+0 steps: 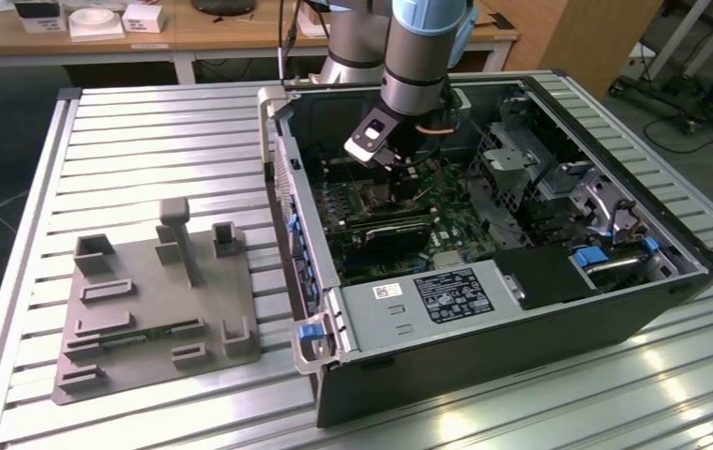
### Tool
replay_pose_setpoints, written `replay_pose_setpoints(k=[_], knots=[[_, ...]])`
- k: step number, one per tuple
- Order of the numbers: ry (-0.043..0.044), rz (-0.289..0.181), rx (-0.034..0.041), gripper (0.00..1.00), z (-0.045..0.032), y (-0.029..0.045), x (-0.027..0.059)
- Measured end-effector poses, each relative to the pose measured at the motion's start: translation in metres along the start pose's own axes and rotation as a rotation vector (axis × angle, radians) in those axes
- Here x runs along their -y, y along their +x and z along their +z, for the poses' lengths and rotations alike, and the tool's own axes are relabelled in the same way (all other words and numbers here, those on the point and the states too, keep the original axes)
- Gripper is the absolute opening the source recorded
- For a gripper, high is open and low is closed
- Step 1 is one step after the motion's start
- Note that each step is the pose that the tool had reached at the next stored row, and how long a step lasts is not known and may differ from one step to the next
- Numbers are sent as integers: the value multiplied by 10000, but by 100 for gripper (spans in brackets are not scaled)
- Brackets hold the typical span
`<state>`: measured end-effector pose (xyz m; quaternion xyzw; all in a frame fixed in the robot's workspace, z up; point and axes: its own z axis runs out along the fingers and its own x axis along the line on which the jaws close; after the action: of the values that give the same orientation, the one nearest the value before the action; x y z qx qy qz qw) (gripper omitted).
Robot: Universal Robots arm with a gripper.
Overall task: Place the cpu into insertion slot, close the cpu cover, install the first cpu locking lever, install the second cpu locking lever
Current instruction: 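Place the cpu into insertion slot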
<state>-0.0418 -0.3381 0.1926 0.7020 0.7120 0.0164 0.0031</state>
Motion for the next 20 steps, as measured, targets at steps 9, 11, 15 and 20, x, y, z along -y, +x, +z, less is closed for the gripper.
replay_pose_setpoints(k=[9, 11, 15, 20], knots=[[0, 17, 1, 62, -7, 2, 0], [-2, 21, -1, 62, -16, 2, -1], [-1, 39, 4, 62, 5, 1, -3], [-1, 42, 14, 63, 12, 1, -3]])
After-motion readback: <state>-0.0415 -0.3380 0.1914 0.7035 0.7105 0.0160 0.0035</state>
